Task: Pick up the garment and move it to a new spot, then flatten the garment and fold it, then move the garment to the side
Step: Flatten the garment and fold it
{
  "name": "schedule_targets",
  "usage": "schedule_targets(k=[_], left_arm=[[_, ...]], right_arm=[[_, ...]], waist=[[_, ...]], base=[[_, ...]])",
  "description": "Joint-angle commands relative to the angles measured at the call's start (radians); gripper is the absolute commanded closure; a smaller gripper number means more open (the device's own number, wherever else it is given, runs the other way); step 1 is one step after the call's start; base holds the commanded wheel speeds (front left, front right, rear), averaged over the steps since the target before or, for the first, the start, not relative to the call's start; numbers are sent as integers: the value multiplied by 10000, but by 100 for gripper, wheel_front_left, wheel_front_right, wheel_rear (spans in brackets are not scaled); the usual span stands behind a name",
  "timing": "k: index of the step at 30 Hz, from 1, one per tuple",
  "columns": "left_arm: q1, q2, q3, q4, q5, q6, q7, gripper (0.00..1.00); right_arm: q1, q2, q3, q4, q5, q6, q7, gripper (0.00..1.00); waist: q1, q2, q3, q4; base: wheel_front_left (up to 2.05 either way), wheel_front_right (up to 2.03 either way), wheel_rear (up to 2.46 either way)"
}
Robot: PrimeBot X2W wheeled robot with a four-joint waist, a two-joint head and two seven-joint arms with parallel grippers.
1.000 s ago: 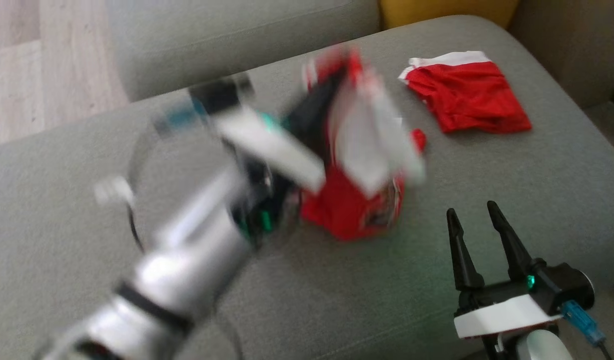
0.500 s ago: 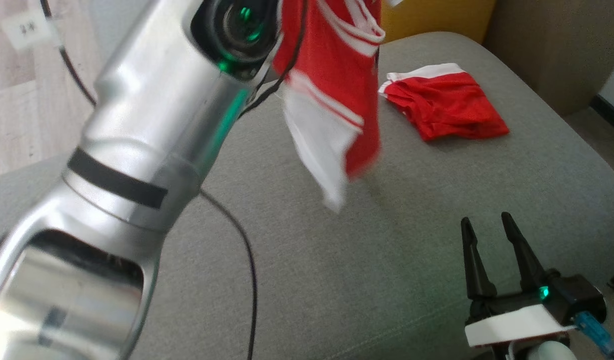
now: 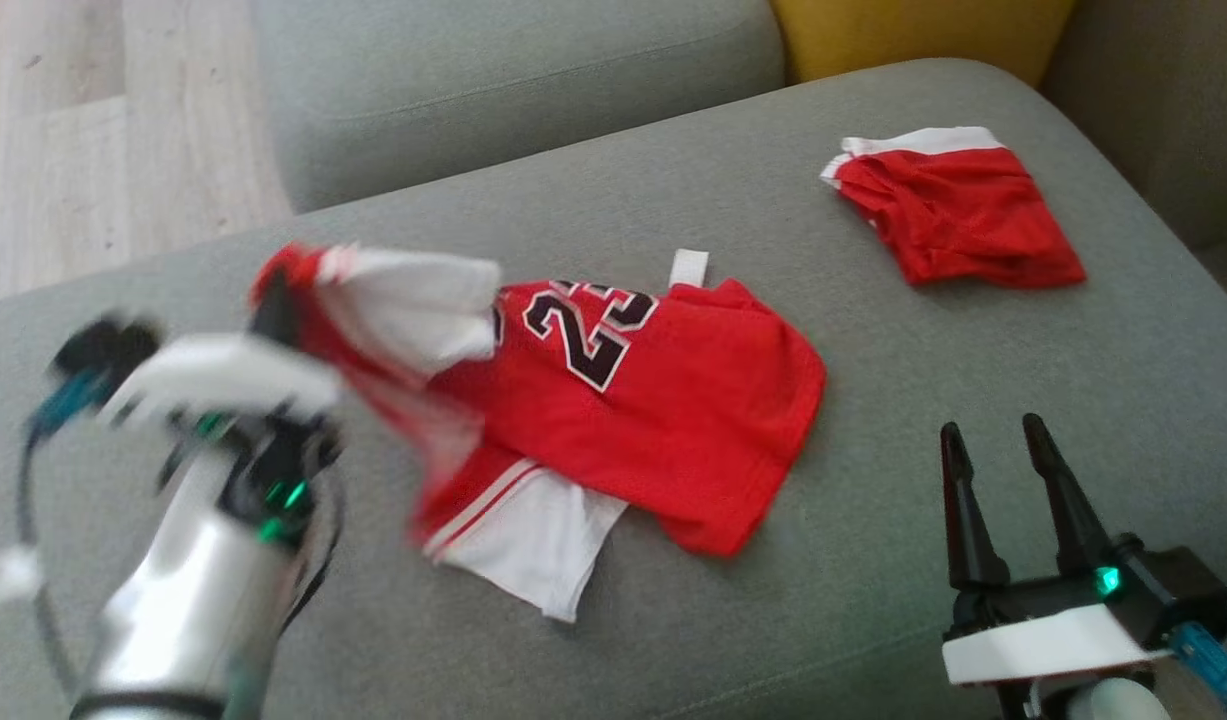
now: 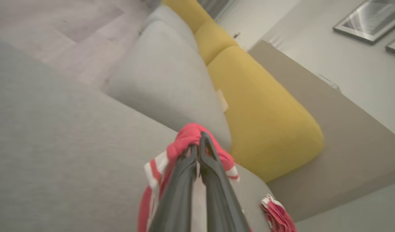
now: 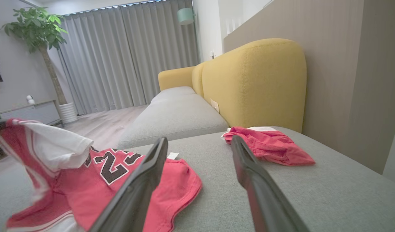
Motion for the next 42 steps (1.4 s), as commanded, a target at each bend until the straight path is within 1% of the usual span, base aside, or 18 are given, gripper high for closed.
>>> schedule_targets(k=[1, 2, 3, 4, 5, 13, 14, 15, 16, 17, 19, 20, 25, 30, 33, 37, 39, 42], left_arm=[[380, 472, 1123, -666, 549, -138, -59, 100], [819, 503, 1492, -801, 737, -163, -59, 100], [819, 503, 1492, -801, 737, -163, -59, 100], [1589, 528, 2060, -1141, 1205, -262, -60, 100], [1589, 528, 2060, -1141, 1205, -262, -60, 100], [3530, 294, 2812, -2507, 3202, -751, -60, 100], [3632, 160, 2981, -2673, 3371, -817, -60, 91], [3706, 12, 3063, -2761, 3520, -903, -60, 76], [3737, -98, 3055, -2795, 3706, -1001, -60, 73], [3714, -153, 3020, -2808, 3975, -1075, -60, 63], [3562, -223, 2970, -2814, 4637, -1174, -60, 13], [3460, -293, 2999, -2821, 4932, -1210, -60, 0], [3175, -584, 3500, -2991, 6620, -973, -60, 0], [3878, -759, 3802, -3984, 8691, -296, -60, 0], [4639, -941, 3754, -4632, 9301, -162, -60, 0], [5649, -1033, 3042, -5008, 10132, -307, -60, 0], [6042, -1055, 2781, -4889, 10351, -262, -60, 0], [6365, -1077, 2673, -4138, 10180, -154, -60, 0]], right_arm=[[-209, -23, 153, -381, -2, -9, -109, 0], [-163, -23, 123, -383, -19, -9, -109, 0], [-163, -23, 123, -383, -19, -9, -109, 0], [-88, -23, 87, -398, -33, -9, -109, 0], [-88, -23, 87, -398, -33, -9, -109, 0], [-104, -22, 192, -414, -125, -9, -109, 0], [-113, -22, 209, -409, -137, -9, -109, 0], [-118, -22, 223, -404, -148, -9, -109, 0], [-123, -22, 250, -393, -161, -9, -109, 0], [-124, -22, 273, -384, -174, -9, -109, 0], [-142, -22, 313, -372, -199, -9, -109, 0], [-158, -22, 332, -361, -223, -9, -109, 0], [-286, -22, 424, -327, -286, -9, -109, 0], [-242, -22, 336, -365, -328, -9, -109, 0], [-152, -22, 293, -345, -327, -9, -109, 0], [-113, -22, 302, -320, -308, -9, -109, 0], [-127, -22, 321, -320, -292, -9, -109, 0], [-136, -22, 358, -325, -290, -9, -109, 0]], waist=[[0, 0, 64, 245], [0, 0, 72, 343], [0, 0, 72, 343], [0, 0, 93, 539], [0, 0, 93, 539], [0, 0, 247, 1307], [0, 0, 279, 1409], [0, 0, 307, 1521], [0, 0, 327, 1617], [0, 0, 347, 1711], [0, 0, 398, 1862], [0, 0, 424, 1924], [0, 0, 541, 2003], [0, 0, 642, 2025], [0, 0, 628, 2071], [0, 0, 586, 2125], [0, 0, 578, 2168], [0, 0, 567, 2220]], base=[[0, 0, 0], [0, 0, 0], [0, 0, 0], [0, 0, 0], [0, 0, 0], [0, 0, 0], [0, 0, 0], [0, 0, 0], [0, 0, 0], [0, 0, 0], [0, 0, 0], [0, 0, 0], [0, 0, 0], [0, 0, 0], [0, 0, 0], [0, 0, 0], [0, 0, 0], [0, 0, 0]])
